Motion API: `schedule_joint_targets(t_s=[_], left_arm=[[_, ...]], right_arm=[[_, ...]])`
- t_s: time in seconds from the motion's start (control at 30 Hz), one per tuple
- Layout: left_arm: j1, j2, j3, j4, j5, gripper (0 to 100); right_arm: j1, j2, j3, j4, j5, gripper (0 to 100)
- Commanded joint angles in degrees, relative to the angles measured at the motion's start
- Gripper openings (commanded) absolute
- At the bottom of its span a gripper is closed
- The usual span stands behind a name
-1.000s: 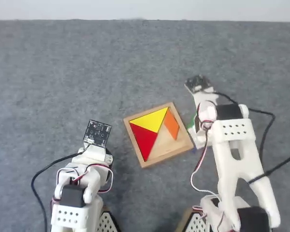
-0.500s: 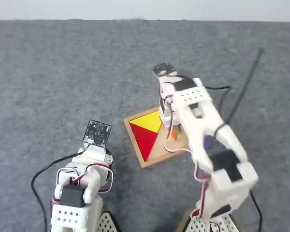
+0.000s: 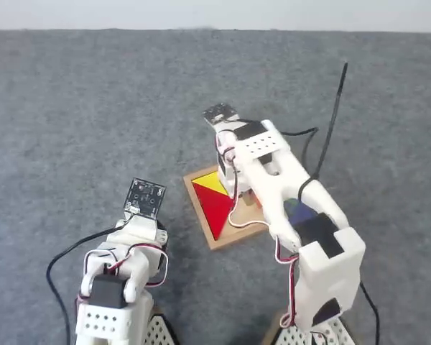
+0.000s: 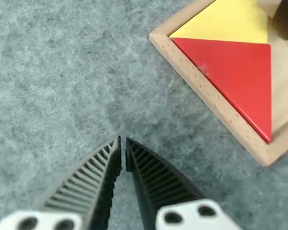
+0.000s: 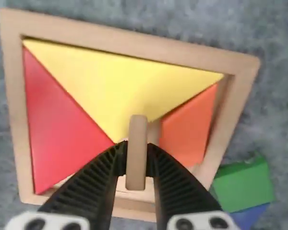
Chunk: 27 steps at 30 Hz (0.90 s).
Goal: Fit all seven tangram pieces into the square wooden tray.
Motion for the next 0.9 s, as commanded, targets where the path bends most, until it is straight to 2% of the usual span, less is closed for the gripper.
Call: schedule_joint_targets(t_s=[0.0, 0.13, 0.4, 0.7, 0.87], left_arm=[[-0.09, -0.88, -0.57, 0.18, -0.09, 2], [-0.09, -0.88, -0.57, 0.18, -0.09, 2], [-0.09, -0.88, -0.57, 0.18, -0.09, 2], [-0.09, -0.88, -0.57, 0.18, -0.09, 2], [-0.09, -0.88, -0.57, 0.18, -0.09, 2]], right_arm=[[-0.22, -0.84, -3.08, -0.4, -0.44, 7.0], [-0.31, -1.45, -3.34, 0.84, -0.44, 14.7], [-0.66, -1.45, -3.52, 1.36, -0.44, 13.4], [-6.46, -3.21, -4.31, 4.09, -0.53, 13.4], [-6.37, -4.18, -4.22, 4.18, -0.53, 13.4]])
